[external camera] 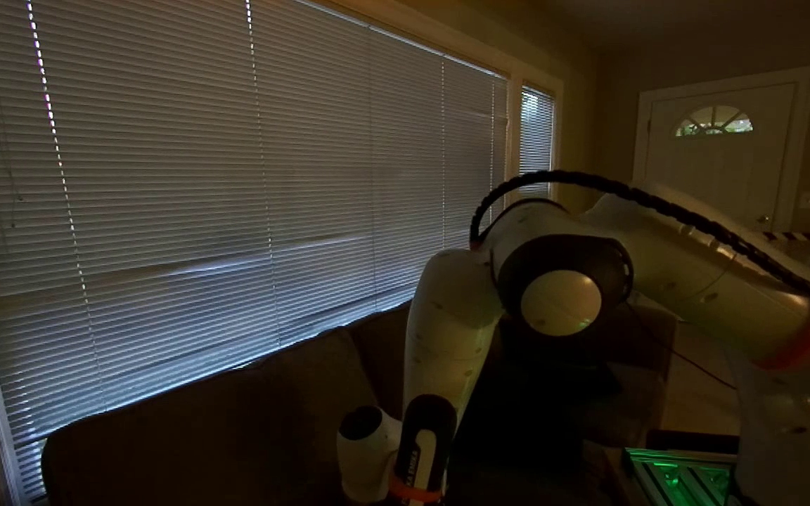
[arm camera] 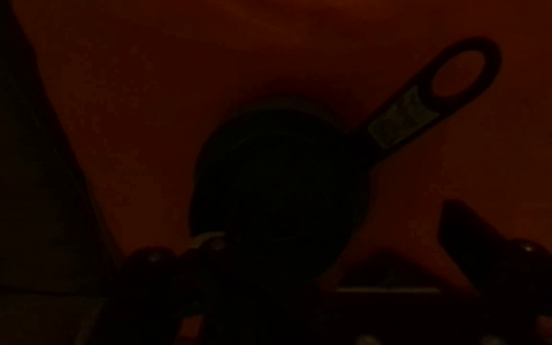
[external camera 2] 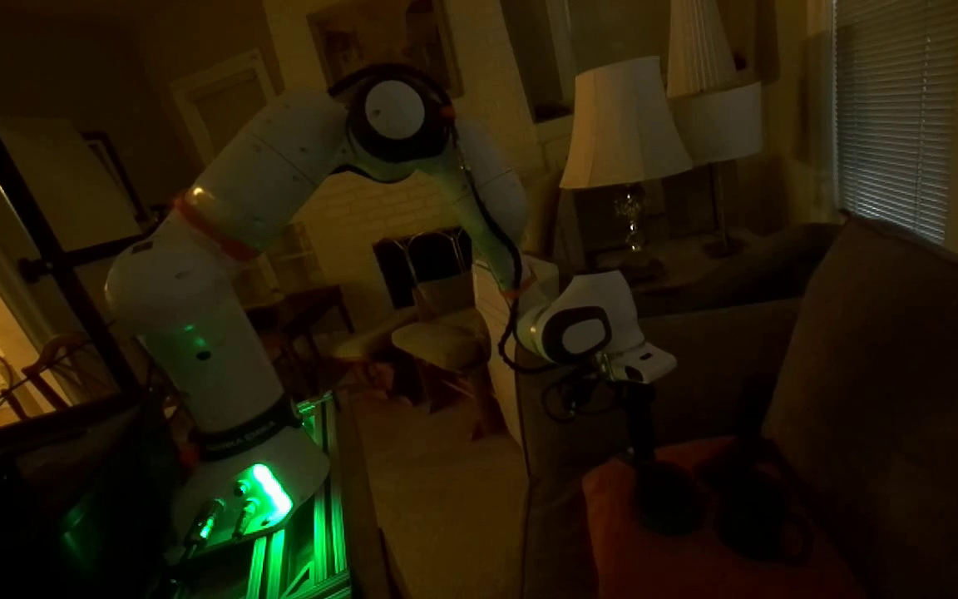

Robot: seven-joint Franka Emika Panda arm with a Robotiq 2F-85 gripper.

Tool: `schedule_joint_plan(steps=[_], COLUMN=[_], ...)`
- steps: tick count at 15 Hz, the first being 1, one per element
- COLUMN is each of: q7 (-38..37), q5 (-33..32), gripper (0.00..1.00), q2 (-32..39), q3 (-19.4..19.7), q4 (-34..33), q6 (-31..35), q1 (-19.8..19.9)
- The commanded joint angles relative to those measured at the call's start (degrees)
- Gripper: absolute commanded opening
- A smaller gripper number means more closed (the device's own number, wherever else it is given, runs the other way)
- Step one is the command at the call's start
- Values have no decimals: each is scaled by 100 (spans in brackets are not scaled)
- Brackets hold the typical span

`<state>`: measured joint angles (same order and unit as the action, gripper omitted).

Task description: Place the measuring cup on the left armrest of the sofa.

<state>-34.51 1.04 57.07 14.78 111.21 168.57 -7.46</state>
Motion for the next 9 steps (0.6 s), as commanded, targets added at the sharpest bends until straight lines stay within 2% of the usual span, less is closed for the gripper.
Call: schedule_joint_plan(steps=[1,3,5,9], q7=[121,123,136,137], q5=[351,409,464,519], gripper=[100,100,72,40], q2=[452,595,714,827], q3=[86,97,106,170], q4=[-377,-488,-593,-674], q6=[170,214,258,305], q1=[-123,-150,-170,-240])
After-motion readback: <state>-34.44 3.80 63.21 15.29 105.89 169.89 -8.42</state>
